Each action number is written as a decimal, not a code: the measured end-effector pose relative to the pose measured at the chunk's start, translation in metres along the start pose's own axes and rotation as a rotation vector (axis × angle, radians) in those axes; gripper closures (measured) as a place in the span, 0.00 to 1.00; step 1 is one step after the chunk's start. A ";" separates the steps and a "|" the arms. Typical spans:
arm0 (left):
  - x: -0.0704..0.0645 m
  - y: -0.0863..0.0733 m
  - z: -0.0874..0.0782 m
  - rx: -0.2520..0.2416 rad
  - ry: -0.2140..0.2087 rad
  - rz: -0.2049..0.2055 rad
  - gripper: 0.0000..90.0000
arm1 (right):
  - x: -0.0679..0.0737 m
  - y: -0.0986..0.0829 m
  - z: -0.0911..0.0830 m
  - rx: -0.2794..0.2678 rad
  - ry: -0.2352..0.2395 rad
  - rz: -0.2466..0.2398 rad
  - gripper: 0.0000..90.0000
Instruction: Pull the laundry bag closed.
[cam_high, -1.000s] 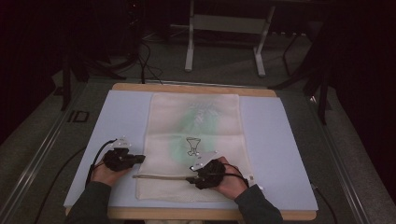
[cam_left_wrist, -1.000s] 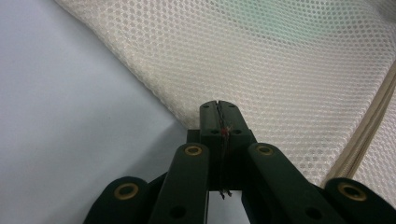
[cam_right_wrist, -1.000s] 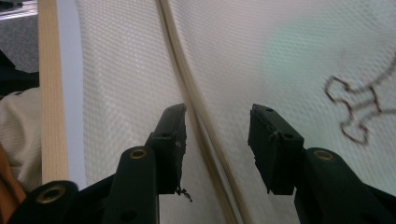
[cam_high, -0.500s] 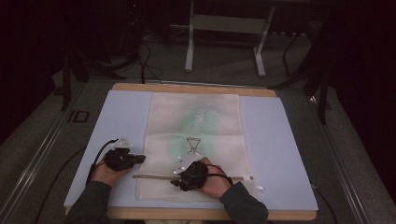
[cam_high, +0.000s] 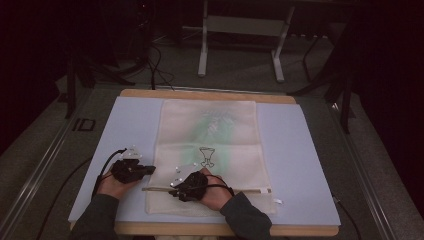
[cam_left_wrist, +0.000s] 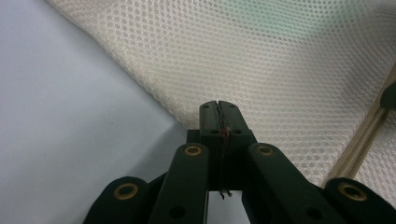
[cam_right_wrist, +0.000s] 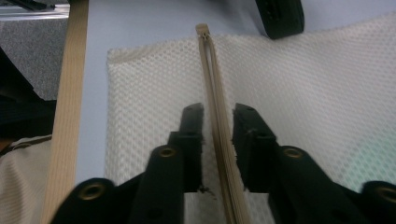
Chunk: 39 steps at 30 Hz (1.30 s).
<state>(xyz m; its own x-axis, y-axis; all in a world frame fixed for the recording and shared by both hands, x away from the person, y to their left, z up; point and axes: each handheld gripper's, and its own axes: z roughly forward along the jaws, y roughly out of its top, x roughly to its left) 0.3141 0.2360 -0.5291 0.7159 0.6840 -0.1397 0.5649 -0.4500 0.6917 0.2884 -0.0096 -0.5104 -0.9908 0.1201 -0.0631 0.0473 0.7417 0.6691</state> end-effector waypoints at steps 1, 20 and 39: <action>0.000 0.000 0.000 0.001 -0.002 0.001 1.00 | 0.000 0.002 0.002 0.001 -0.002 -0.007 0.85; 0.006 -0.002 -0.008 -0.042 -0.012 -0.031 0.99 | 0.003 0.033 0.033 -0.024 0.008 -0.020 0.85; 0.006 -0.002 -0.007 -0.037 -0.020 -0.030 0.98 | 0.006 0.050 0.060 -0.023 0.011 -0.025 0.85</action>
<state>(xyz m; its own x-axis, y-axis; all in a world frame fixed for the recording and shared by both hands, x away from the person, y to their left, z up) 0.3143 0.2451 -0.5260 0.7072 0.6852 -0.1742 0.5706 -0.4078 0.7128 0.2922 0.0676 -0.5217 -0.9929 0.0946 -0.0722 0.0196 0.7288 0.6844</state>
